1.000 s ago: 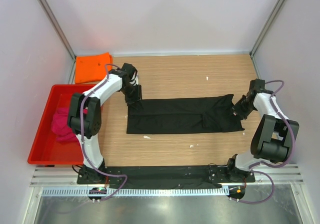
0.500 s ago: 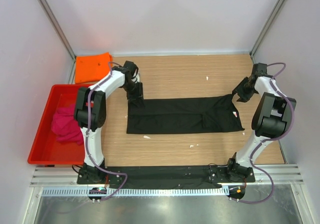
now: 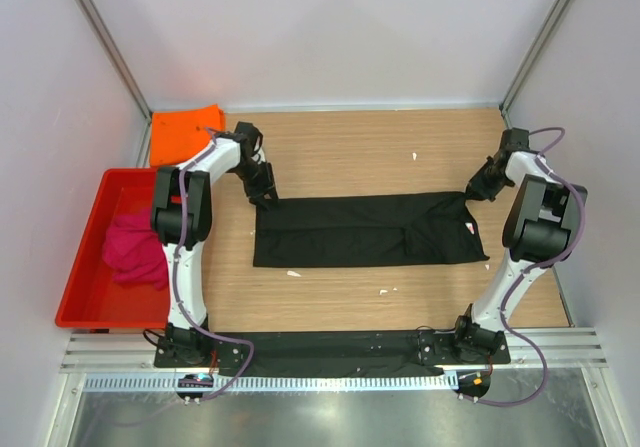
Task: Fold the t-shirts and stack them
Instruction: Fold the tshirt
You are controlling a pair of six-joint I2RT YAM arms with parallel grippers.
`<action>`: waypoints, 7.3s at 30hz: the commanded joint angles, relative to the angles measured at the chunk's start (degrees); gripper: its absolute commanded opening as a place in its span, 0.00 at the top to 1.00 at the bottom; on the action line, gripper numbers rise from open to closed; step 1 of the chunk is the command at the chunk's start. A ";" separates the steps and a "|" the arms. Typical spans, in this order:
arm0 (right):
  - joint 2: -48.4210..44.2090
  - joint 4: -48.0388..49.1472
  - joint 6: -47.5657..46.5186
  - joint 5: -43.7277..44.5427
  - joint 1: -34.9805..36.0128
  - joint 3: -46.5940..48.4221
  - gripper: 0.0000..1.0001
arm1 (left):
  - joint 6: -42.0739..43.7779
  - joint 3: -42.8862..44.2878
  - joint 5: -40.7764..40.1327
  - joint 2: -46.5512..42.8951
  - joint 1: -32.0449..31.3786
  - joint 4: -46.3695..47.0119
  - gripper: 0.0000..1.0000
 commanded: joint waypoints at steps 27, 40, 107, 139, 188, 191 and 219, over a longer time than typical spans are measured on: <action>-2.85 -12.04 -1.59 6.72 -1.12 8.24 0.65 | 1.26 -0.43 0.17 -9.24 0.56 -0.63 0.53; -13.85 -18.46 12.82 13.36 10.30 -2.04 0.00 | 1.71 -4.82 -2.37 -14.60 -4.53 0.07 0.45; 13.04 -7.75 -6.14 24.82 31.05 34.51 0.00 | -9.00 -0.97 17.45 -6.08 -37.48 5.04 0.30; 37.84 0.16 -17.40 22.10 47.83 57.63 0.00 | -9.19 -32.06 -6.16 -56.51 -19.21 1.47 0.23; -48.56 -7.31 15.38 -7.96 46.61 -42.38 0.47 | -36.17 -57.65 5.01 -39.91 -26.68 30.13 0.55; -48.47 -6.61 15.38 -8.92 46.61 -44.14 0.47 | -37.23 -57.47 4.57 -39.04 -27.30 30.57 0.53; -39.86 2.98 14.50 -10.69 46.61 -47.13 0.52 | -35.82 -59.14 1.76 -33.06 -29.15 29.87 0.54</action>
